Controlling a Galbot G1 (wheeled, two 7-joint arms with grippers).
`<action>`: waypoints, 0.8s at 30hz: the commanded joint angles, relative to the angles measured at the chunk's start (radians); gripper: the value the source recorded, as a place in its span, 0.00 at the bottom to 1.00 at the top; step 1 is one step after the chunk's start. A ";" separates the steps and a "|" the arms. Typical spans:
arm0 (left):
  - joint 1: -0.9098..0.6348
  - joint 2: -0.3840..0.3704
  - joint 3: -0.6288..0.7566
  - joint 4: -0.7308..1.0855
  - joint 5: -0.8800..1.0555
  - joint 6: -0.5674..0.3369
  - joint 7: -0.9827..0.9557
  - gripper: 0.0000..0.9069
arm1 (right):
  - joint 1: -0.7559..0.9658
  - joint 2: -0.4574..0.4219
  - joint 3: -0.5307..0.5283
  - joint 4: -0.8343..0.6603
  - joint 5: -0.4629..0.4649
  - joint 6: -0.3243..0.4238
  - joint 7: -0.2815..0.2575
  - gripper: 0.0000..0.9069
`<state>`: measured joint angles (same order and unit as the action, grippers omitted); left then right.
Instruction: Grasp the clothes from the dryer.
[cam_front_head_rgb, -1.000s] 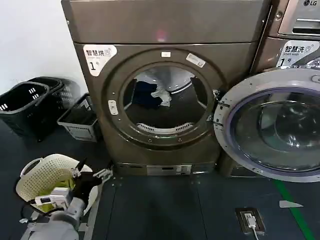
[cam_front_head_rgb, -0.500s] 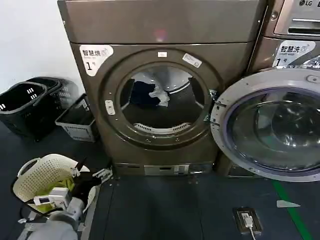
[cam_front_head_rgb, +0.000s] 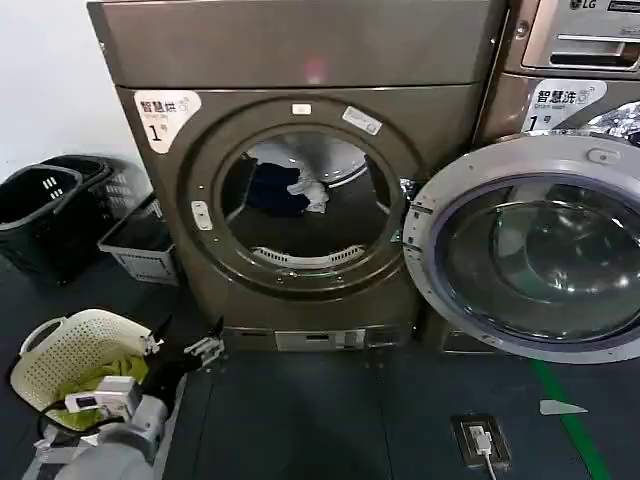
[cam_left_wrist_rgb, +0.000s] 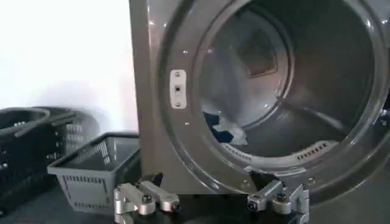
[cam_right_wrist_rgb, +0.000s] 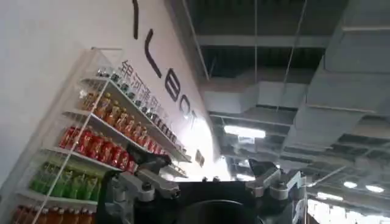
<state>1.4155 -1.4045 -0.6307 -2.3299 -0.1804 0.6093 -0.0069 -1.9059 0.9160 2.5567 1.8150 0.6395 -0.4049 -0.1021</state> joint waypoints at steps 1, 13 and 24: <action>-0.001 -0.002 0.002 0.002 0.002 0.001 0.001 1.00 | 0.002 -0.006 -0.002 -0.006 -0.001 0.000 0.000 1.00; -0.003 -0.004 0.003 0.005 0.002 0.001 0.002 1.00 | 0.005 -0.004 -0.002 -0.005 0.002 0.004 -0.004 1.00; -0.001 -0.002 0.003 -0.001 0.002 0.002 0.003 1.00 | 0.007 0.004 -0.008 0.006 0.008 0.006 -0.006 1.00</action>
<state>1.4141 -1.4066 -0.6281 -2.3293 -0.1790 0.6110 -0.0043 -1.8993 0.9192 2.5498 1.8173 0.6471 -0.3989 -0.1088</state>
